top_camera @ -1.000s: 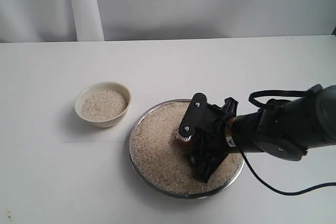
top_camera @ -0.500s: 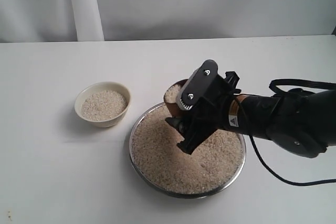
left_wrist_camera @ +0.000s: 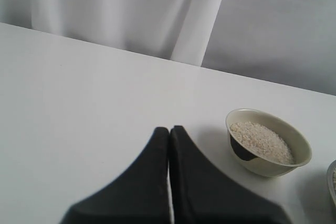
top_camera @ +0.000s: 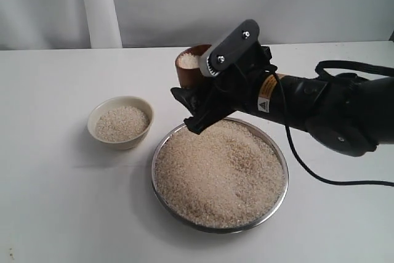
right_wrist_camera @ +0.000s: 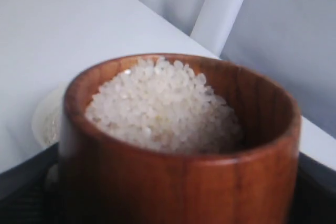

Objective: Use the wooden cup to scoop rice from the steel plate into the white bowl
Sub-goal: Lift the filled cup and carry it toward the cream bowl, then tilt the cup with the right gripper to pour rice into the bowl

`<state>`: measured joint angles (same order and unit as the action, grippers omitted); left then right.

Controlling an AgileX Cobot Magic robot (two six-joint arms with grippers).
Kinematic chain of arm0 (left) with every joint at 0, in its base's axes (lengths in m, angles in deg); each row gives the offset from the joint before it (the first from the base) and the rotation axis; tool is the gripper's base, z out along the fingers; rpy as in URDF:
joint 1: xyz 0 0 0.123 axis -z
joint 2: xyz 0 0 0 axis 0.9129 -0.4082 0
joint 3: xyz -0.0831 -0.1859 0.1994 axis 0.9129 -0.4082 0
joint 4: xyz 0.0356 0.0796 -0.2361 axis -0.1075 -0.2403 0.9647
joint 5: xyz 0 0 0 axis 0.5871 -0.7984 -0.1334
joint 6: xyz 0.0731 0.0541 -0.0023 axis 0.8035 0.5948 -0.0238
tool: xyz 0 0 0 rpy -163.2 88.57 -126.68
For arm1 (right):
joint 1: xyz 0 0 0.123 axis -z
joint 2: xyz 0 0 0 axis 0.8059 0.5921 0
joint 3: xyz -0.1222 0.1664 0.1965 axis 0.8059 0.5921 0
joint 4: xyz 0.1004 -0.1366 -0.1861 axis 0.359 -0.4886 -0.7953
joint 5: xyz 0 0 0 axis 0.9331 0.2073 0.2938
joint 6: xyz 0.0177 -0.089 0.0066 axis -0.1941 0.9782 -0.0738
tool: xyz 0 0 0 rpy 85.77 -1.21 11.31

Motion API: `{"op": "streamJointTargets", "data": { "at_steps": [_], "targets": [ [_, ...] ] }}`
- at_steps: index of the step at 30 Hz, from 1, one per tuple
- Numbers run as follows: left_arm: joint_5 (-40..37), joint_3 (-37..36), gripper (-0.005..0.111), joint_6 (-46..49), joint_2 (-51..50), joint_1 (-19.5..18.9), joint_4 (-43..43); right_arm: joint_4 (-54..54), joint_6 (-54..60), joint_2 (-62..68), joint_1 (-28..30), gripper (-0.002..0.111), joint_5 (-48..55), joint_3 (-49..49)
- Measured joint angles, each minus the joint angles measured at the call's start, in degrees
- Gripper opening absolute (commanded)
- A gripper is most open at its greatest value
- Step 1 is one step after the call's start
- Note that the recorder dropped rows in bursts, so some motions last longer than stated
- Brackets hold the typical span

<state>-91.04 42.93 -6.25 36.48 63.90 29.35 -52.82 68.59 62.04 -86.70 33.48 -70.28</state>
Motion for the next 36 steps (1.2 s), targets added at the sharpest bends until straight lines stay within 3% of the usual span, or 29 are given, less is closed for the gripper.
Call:
{"op": "streamJointTargets", "data": {
  "at_steps": [8,17,27,30,36],
  "targets": [
    [0.00,0.00,0.000,0.00,0.00,0.00,0.00,-1.26,-0.83,-0.03,-4.15,0.000,3.52,-7.57],
    [0.00,0.00,0.000,0.00,0.00,0.00,0.00,-2.54,-0.46,7.15,-9.28,0.000,22.33,-24.44],
    [0.00,0.00,0.000,0.00,0.00,0.00,0.00,-2.89,7.38,24.04,-12.28,0.000,41.55,-46.14],
    [0.00,0.00,0.000,0.00,0.00,0.00,0.00,-7.21,9.57,29.02,-13.44,0.000,49.90,-52.56],
    [0.00,0.00,0.000,0.00,0.00,0.00,0.00,-21.03,10.10,32.02,-17.48,0.000,57.30,-54.51]
  ]
}}
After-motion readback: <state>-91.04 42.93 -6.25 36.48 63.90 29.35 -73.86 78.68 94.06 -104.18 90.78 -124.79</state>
